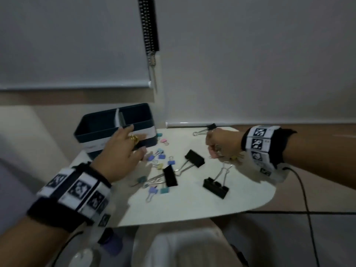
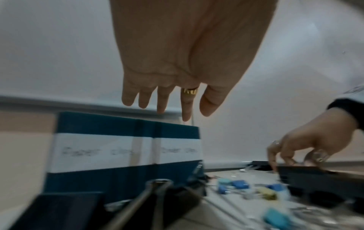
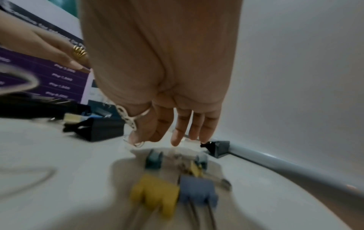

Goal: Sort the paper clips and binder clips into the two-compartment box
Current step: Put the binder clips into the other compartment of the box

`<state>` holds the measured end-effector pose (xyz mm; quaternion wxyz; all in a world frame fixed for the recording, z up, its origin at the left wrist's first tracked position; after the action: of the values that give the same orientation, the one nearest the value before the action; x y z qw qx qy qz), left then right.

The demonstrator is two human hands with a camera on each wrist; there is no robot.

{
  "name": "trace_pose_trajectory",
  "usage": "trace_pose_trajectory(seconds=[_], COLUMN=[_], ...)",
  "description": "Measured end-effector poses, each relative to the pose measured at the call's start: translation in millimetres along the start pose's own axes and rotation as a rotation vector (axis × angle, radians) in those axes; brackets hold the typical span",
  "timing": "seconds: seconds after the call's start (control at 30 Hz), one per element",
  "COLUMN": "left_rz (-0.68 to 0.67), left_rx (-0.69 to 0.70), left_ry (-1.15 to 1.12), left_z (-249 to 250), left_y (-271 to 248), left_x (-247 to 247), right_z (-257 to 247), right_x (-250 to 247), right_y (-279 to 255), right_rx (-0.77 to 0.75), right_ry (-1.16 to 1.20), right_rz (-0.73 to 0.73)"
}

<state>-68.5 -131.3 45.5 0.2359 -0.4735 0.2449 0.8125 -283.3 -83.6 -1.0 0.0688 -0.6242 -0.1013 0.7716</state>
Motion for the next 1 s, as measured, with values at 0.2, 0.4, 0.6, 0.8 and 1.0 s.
trace_pose_trajectory(seconds=[0.2, 0.4, 0.6, 0.8, 1.0], left_rz=[0.098, -0.030, -0.007, 0.379, 0.079], left_rx=[-0.129, -0.213, -0.196, -0.018, -0.098], left_ry=[0.138, 0.133, -0.058, -0.064, -0.215], left_z=[-74.7, -115.8, -123.1, -113.9, -135.0], left_y=[8.9, 14.3, 6.2, -36.1, -68.0], left_x=[-48.5, -47.5, -56.5, -95.9, -48.2], right_z=[5.6, -22.0, -132.7, -184.9, -182.9], right_x=[-44.0, -111.6, -174.3, -170.9, -164.8], right_y=[6.0, 21.2, 79.0, 130.0, 96.9], right_rx=[0.061, 0.185, 0.049, 0.003, -0.110], right_ry=[-0.042, 0.134, 0.326, 0.336, 0.251], right_rz=[0.048, 0.239, 0.469, 0.455, 0.527])
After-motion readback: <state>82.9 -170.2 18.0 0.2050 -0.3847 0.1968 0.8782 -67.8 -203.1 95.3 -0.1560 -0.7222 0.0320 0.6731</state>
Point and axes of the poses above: each hand's wrist, its own y-axis towards the middle knuckle, its own x-axis out of the palm, z = x × y, the point moved 10 cm from there along y, towards the middle knuckle, and after that the axes turned 8 degrees about -y, right-handed, at the moved point
